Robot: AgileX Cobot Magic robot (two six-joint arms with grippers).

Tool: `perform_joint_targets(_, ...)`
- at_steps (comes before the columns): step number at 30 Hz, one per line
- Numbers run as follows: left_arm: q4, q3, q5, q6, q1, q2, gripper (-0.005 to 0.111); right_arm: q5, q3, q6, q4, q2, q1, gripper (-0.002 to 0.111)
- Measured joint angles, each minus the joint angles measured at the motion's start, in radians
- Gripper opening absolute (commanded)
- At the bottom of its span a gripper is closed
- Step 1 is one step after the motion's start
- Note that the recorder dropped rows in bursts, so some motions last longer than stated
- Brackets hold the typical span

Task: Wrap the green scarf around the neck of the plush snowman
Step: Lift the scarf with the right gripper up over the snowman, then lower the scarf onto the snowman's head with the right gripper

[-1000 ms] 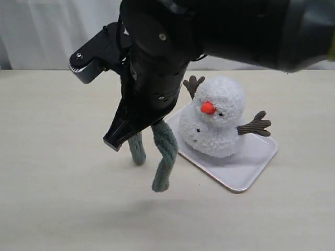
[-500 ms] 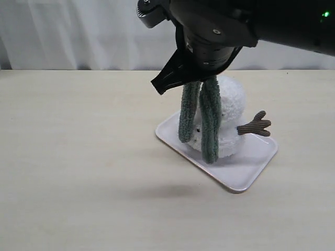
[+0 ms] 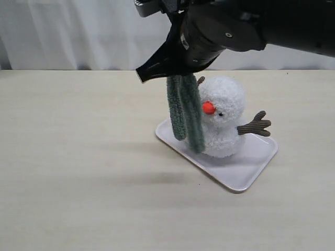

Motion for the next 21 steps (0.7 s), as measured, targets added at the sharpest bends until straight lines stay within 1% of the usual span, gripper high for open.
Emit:
perform_joint_targets(2, 0.0, 0.0, 0.0, 0.0, 0.0, 0.0, 0.0, -0.029, 0.0, 0.0, -0.027, 0.0, 0.0, 0.004)
perform_joint_targets(6, 0.0, 0.0, 0.0, 0.0, 0.0, 0.0, 0.0, -0.027, 0.0, 0.015, -0.071, 0.0, -0.019, 0.004)
perform_joint_targets(12, 0.0, 0.0, 0.0, 0.0, 0.0, 0.0, 0.0, 0.068, 0.0, 0.003, -0.08, 0.005, -0.071, 0.004)
perform_joint_targets(18, 0.0, 0.0, 0.0, 0.0, 0.0, 0.0, 0.0, 0.175, 0.0, -0.05, -0.098, 0.051, -0.086, 0.004)
perform_joint_targets(21, 0.0, 0.0, 0.0, 0.0, 0.0, 0.0, 0.0, 0.19, 0.0, -0.055, -0.11, 0.081, -0.086, 0.004)
